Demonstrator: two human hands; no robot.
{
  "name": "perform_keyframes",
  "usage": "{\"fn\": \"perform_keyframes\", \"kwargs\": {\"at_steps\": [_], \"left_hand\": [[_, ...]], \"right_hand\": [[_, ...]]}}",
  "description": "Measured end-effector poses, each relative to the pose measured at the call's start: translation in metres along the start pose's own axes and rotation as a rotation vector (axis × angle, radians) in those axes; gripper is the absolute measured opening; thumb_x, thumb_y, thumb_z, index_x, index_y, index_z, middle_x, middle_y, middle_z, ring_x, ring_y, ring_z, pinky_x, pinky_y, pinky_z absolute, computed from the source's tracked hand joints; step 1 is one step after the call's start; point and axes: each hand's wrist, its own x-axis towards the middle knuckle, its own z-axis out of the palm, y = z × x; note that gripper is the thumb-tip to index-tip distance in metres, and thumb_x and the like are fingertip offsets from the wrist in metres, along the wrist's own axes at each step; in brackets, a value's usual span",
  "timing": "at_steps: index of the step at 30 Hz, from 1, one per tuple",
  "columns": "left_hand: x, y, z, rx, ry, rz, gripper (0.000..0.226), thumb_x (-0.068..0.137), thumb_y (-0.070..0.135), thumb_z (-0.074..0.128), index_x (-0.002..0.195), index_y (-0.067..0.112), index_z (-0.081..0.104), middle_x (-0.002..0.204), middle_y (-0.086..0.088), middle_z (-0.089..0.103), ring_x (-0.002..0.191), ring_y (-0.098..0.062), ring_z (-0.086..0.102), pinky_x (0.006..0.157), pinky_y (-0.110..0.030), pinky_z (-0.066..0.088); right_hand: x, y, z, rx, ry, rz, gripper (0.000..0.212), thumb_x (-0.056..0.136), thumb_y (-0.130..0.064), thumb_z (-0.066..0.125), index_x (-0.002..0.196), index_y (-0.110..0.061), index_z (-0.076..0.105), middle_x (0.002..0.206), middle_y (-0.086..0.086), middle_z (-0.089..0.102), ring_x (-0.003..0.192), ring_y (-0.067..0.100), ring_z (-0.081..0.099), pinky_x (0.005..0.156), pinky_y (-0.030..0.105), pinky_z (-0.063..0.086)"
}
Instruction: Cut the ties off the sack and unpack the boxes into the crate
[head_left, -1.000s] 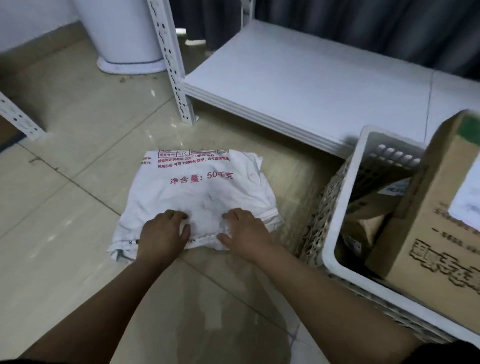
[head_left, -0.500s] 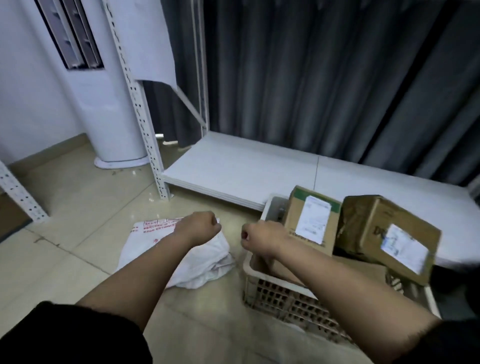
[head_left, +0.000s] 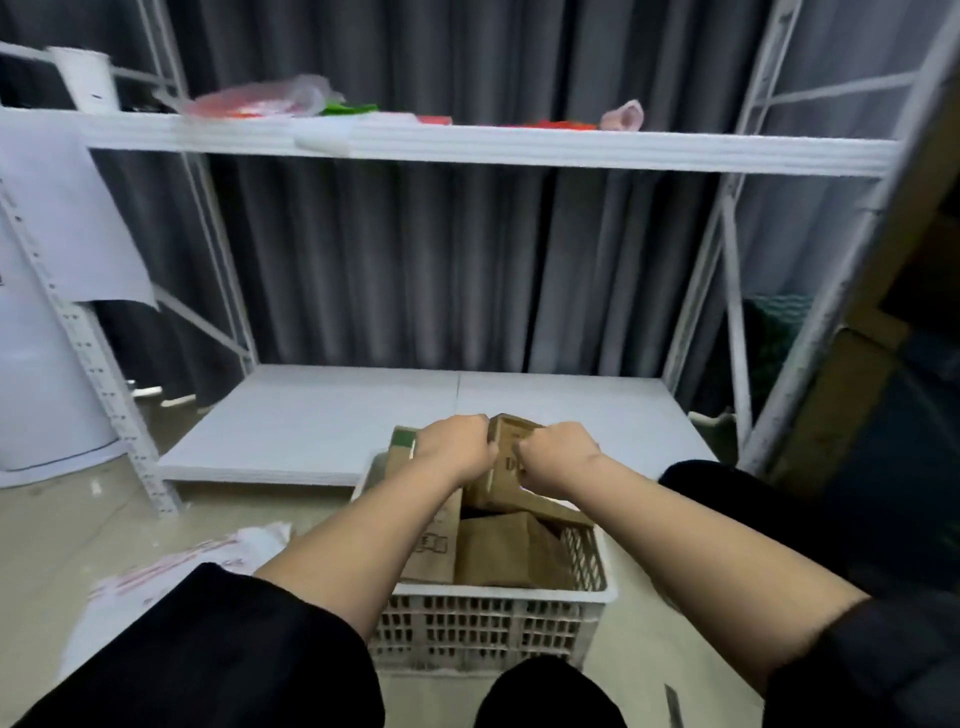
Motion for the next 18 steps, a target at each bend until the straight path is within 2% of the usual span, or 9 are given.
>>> {"fn": "perform_keyframes", "kwargs": {"at_steps": [4, 8, 10, 18], "left_hand": [[0.0, 0.076, 0.026, 0.028, -0.072, 0.119, 0.037, 0.094, 0.03, 0.041, 0.127, 0.017, 0.052, 0.131, -0.007, 0.057, 0.117, -0.029, 0.055, 0.085, -0.034, 0.045], [-0.001, 0.142, 0.066, 0.068, -0.168, 0.221, 0.037, 0.095, 0.029, 0.042, 0.129, 0.016, 0.049, 0.131, -0.01, 0.057, 0.119, -0.031, 0.054, 0.09, -0.036, 0.044], [0.002, 0.168, 0.09, 0.083, -0.203, 0.261, 0.035, 0.095, 0.027, 0.042, 0.127, 0.014, 0.048, 0.13, -0.011, 0.057, 0.119, -0.032, 0.054, 0.09, -0.036, 0.044], [0.022, 0.224, 0.208, 0.124, -0.404, 0.38, 0.038, 0.096, 0.032, 0.041, 0.13, 0.014, 0.048, 0.13, -0.01, 0.056, 0.117, -0.03, 0.055, 0.086, -0.035, 0.045]], "right_hand": [[-0.039, 0.056, 0.046, 0.039, -0.073, 0.132, 0.027, 0.095, -0.024, 0.042, 0.114, -0.018, 0.06, 0.118, 0.002, 0.065, 0.106, 0.024, 0.063, 0.073, 0.029, 0.038], [-0.075, 0.097, 0.105, 0.1, -0.174, 0.244, 0.033, 0.095, -0.026, 0.041, 0.122, -0.016, 0.058, 0.126, 0.006, 0.061, 0.116, 0.026, 0.059, 0.087, 0.033, 0.045], [-0.09, 0.112, 0.133, 0.139, -0.213, 0.303, 0.035, 0.095, -0.026, 0.041, 0.123, -0.016, 0.058, 0.127, 0.006, 0.061, 0.117, 0.026, 0.059, 0.089, 0.033, 0.045], [-0.114, 0.127, 0.279, 0.339, -0.435, 0.449, 0.031, 0.095, -0.023, 0.042, 0.121, -0.014, 0.057, 0.124, 0.007, 0.061, 0.113, 0.025, 0.058, 0.077, 0.029, 0.04]]}}
